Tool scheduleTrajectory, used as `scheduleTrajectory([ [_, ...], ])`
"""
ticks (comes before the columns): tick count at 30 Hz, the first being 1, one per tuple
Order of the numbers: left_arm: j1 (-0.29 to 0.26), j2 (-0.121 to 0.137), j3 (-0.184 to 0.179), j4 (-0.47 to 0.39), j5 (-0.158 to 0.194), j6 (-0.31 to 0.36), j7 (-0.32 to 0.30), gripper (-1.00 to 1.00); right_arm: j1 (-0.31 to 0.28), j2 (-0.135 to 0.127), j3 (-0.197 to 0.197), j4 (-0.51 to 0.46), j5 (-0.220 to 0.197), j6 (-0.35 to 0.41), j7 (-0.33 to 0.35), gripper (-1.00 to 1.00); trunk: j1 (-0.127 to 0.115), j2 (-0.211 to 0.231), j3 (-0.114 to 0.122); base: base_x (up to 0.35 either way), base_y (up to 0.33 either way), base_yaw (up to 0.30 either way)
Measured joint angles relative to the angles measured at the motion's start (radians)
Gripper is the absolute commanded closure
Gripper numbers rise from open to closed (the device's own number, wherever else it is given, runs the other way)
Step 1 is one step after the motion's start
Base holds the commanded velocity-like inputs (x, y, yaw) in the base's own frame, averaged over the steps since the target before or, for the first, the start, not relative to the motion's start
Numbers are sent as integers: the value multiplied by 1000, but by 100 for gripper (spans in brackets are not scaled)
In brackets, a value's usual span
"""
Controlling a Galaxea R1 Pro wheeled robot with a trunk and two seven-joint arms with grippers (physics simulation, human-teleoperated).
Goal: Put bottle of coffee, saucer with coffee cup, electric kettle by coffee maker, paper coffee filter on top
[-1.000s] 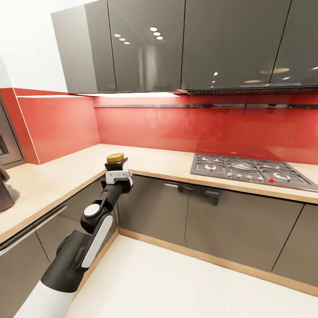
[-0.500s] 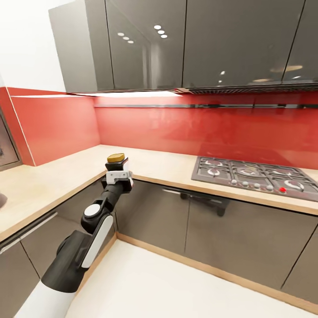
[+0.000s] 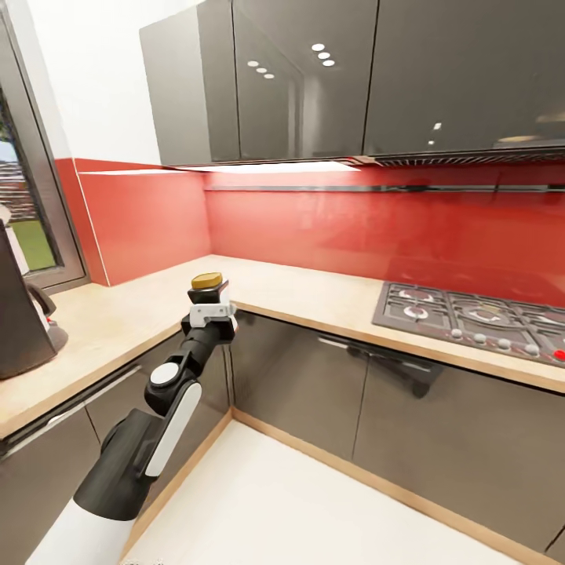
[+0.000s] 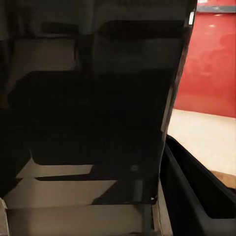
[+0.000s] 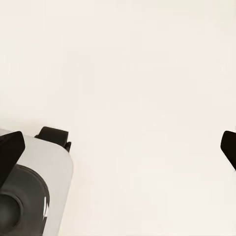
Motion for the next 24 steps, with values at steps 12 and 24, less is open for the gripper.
scheduleTrajectory([
  [12,0,0,4,0,-1,0,0,100,0,0,1,0,1,1,2,-100,0,0,0,0,-216,55],
  [24,0,0,0,0,0,-1,1,100,0,0,0,0,0,-1,-1,-100,0,0,0,0,-10,261],
])
